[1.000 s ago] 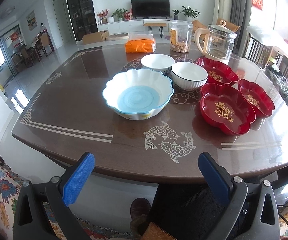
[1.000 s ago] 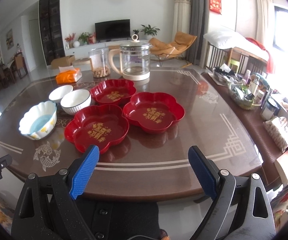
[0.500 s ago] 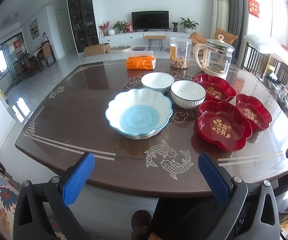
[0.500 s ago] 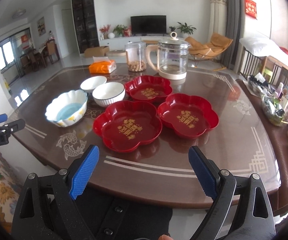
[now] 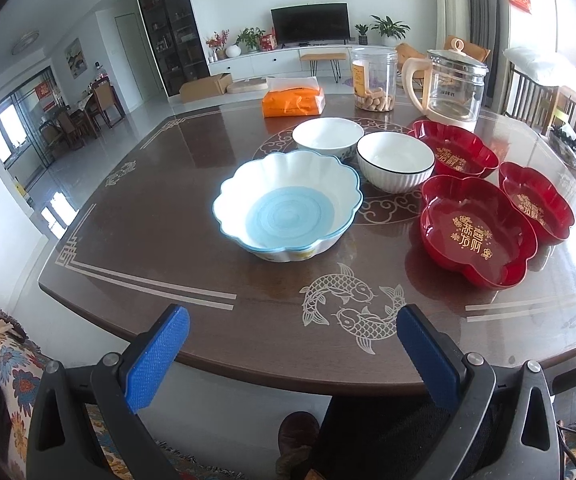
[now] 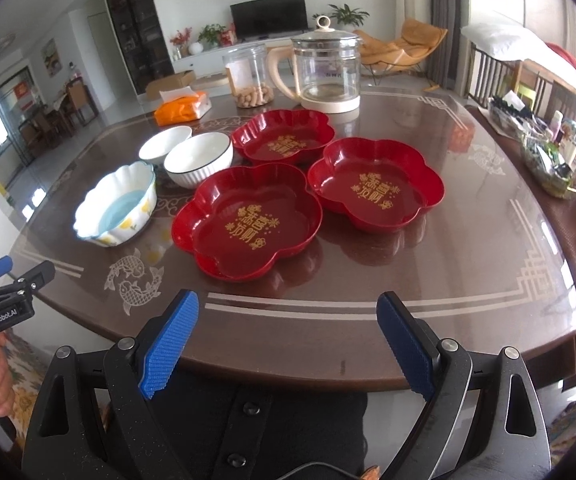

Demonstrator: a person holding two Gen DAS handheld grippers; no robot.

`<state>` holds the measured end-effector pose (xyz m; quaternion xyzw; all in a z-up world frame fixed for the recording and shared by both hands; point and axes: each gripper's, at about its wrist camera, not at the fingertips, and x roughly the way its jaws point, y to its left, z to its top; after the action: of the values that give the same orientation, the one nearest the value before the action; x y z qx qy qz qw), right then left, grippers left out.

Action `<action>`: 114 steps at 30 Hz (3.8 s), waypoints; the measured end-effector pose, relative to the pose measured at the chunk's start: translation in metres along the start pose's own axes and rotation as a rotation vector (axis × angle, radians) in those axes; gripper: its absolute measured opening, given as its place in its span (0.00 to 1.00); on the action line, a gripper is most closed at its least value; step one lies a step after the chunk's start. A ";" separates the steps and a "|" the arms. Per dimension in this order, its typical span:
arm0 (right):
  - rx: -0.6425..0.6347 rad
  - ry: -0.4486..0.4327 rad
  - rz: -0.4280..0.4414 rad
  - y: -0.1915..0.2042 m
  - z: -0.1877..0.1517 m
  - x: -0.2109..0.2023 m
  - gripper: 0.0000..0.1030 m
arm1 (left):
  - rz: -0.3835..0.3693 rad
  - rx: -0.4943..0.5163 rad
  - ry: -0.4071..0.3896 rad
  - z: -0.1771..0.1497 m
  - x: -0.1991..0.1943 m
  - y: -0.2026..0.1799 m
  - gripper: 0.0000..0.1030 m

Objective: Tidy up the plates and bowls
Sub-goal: 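Reach the right gripper to the nearest red flower plate rim and close, then lift the red plate with the right gripper and carry it across the table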

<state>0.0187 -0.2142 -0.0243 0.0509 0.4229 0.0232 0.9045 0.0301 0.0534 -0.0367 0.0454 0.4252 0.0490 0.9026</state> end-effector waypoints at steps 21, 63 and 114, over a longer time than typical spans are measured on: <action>0.250 0.160 0.158 -0.062 0.035 0.056 0.90 | -0.320 0.023 0.185 0.062 0.067 -0.077 1.00; 0.147 0.206 0.131 -0.051 0.036 0.100 0.10 | -0.347 0.085 0.216 0.037 0.068 -0.120 0.11; 0.448 0.077 -0.245 -0.282 -0.021 0.054 0.16 | -0.551 0.410 0.171 0.026 0.055 -0.396 0.14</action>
<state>0.0366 -0.4881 -0.1104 0.1972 0.4547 -0.1789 0.8499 0.1050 -0.3328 -0.1115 0.1050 0.4967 -0.2791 0.8151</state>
